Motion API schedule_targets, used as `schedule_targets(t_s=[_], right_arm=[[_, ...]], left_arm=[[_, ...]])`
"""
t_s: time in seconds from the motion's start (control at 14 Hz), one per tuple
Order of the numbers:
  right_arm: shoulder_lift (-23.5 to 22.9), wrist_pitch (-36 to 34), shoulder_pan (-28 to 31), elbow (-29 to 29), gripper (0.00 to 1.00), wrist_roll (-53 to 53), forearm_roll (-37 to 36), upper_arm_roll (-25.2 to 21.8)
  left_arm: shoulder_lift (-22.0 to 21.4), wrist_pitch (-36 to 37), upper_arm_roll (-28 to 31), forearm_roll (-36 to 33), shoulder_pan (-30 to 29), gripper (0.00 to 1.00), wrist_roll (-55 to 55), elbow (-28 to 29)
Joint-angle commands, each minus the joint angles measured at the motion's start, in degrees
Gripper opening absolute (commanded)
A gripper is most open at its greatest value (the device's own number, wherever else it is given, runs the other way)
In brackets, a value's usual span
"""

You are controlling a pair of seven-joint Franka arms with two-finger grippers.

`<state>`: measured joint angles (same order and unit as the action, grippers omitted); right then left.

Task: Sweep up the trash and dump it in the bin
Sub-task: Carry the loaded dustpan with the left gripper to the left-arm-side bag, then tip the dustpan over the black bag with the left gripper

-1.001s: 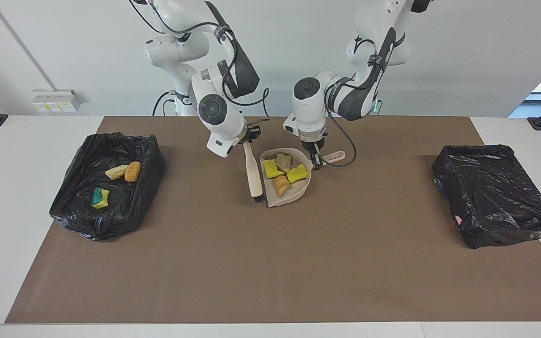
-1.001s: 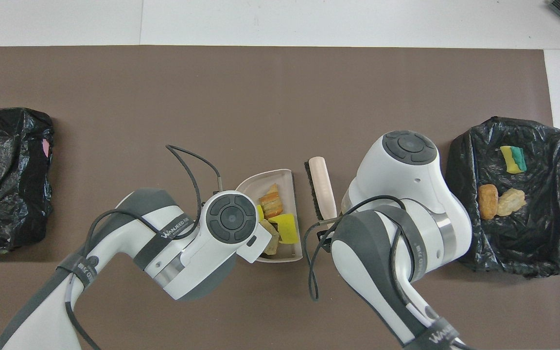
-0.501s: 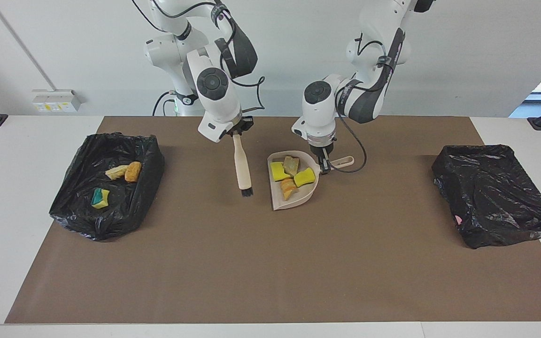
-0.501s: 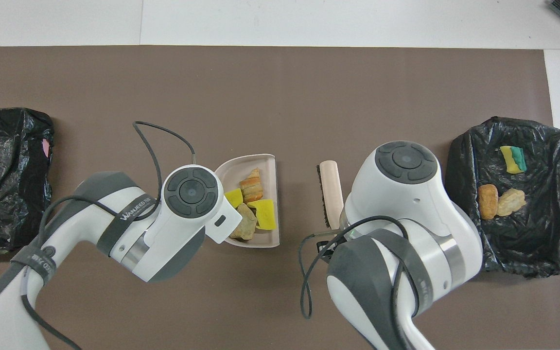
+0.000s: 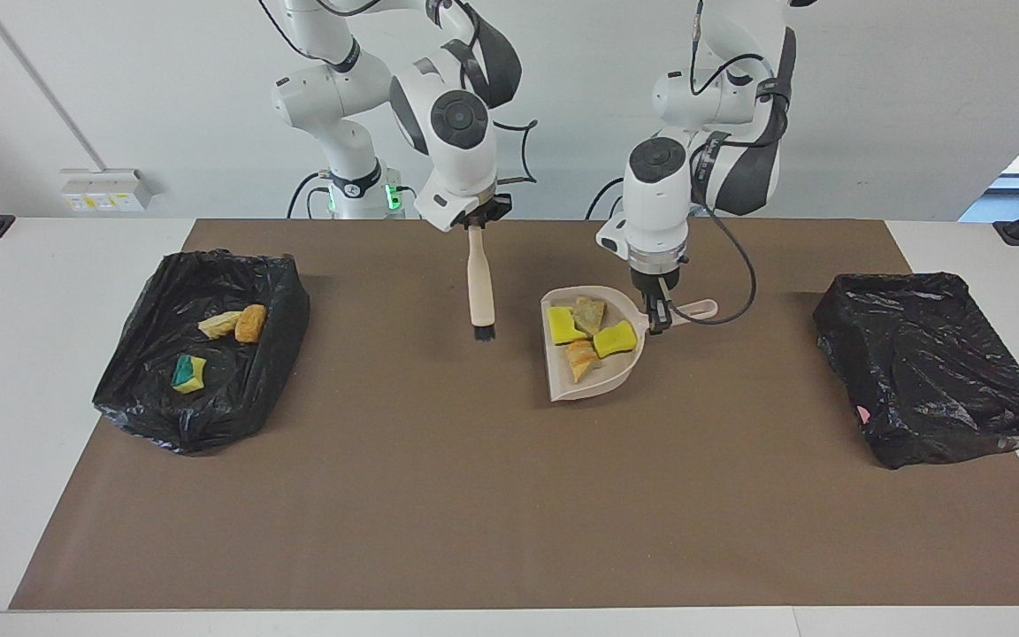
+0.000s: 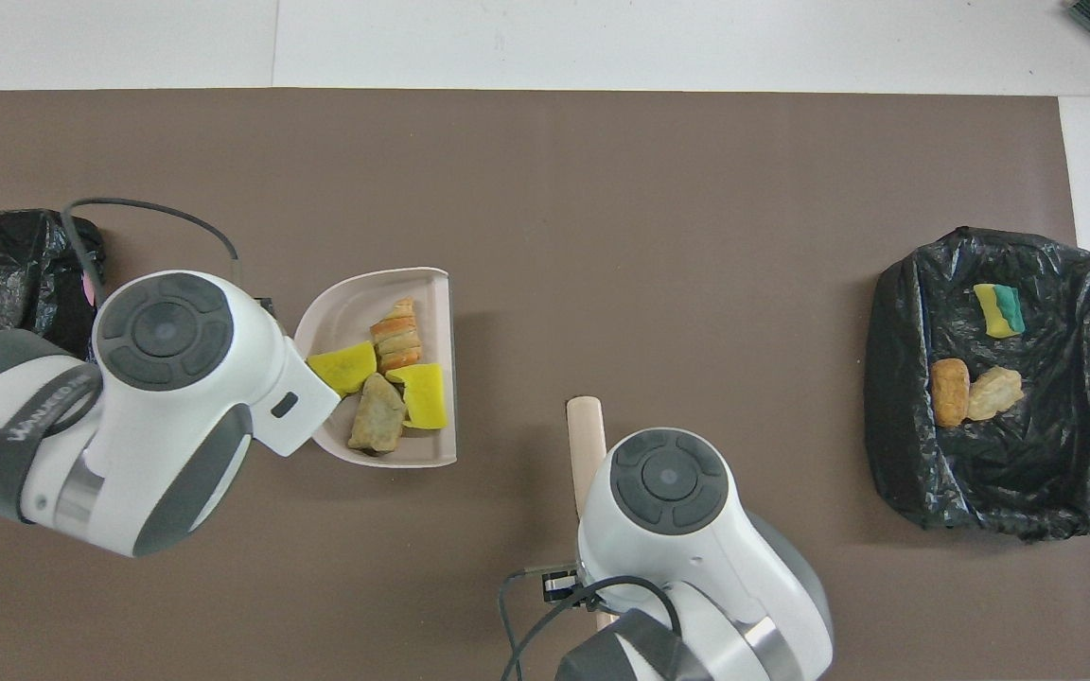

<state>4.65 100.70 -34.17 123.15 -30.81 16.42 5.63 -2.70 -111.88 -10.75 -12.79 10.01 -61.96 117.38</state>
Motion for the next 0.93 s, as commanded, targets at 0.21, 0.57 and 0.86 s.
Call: schedule_targets(t_s=[0.21,0.57,0.86], right_arm=[[1.9,10.5,-5.9,8.8,0.0,-8.5,1.2,-0.2],[0.3,16.7,-9.7,12.6,0.0,-8.2,1.1,-0.1],[0.4,16.0,-9.7,13.3,0.0,-5.2,1.2,-0.2]], left_arm=[[-7.0,6.4,17.3,1.7,3.1,0.0,-7.7,0.3],[-3.0,5.8,36.0,4.2,3.0,0.0,-30.5,-9.9],[2.0,4.4,44.3,4.0,2.6,0.0,-44.1,-16.8]])
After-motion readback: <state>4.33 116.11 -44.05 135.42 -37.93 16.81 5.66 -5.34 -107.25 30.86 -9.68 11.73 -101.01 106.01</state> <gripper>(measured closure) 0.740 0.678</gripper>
